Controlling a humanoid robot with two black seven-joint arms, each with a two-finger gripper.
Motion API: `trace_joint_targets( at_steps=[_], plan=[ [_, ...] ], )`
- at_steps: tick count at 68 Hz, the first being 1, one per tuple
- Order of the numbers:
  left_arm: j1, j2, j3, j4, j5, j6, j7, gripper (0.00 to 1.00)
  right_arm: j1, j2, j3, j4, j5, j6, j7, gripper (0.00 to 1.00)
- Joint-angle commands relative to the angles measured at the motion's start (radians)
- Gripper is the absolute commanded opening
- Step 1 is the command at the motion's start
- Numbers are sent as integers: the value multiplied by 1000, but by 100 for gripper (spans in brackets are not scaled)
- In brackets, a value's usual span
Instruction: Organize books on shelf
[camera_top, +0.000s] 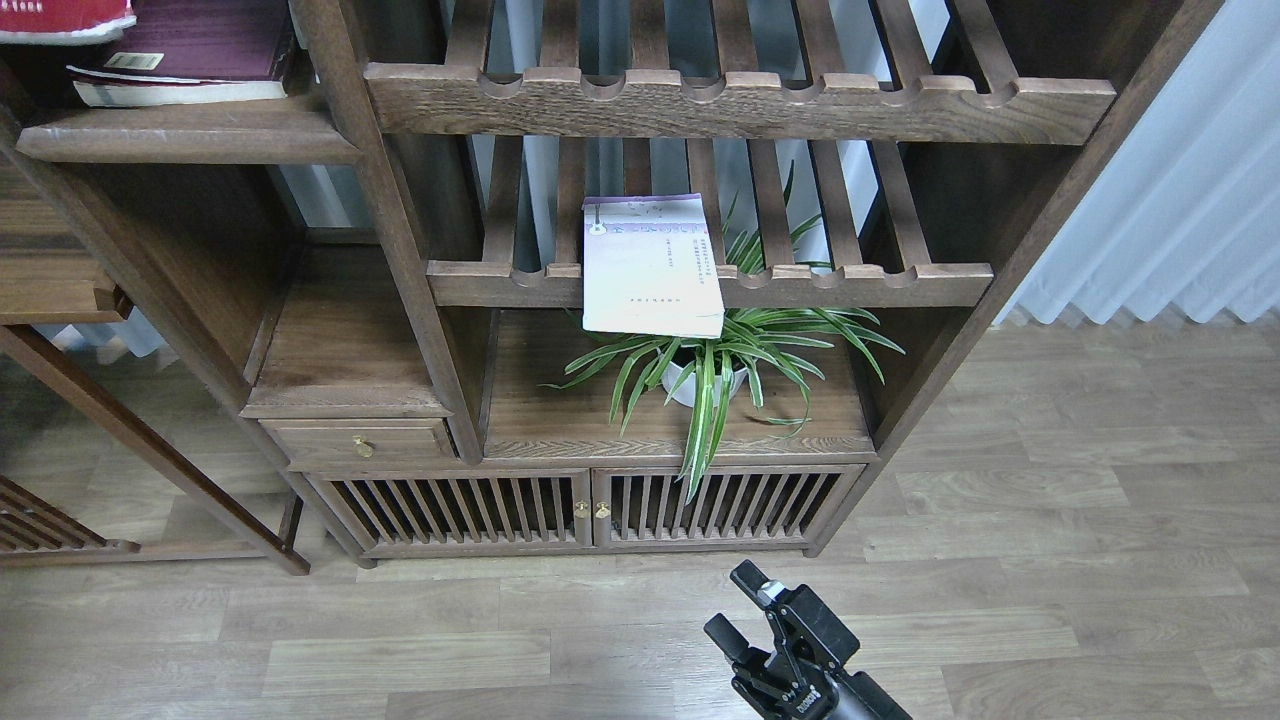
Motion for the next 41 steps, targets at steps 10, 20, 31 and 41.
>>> trace_joint_targets(
  at_steps=[10, 20, 31, 41],
  plan=[
    [-223, -73, 206, 205, 1, 0, 1, 4, 6, 3, 1, 0, 0, 0, 0, 99],
    [-348, -148, 315, 394, 1, 0, 13, 5, 22, 5, 1, 0, 0, 0, 0, 99],
    [-360, -180, 346, 411, 1, 0, 16, 7, 22, 5, -1, 0, 0, 0, 0, 99],
    [-358, -223, 357, 419, 1, 0, 38, 11, 22, 5, -2, 0, 0, 0, 1, 99]
  ],
)
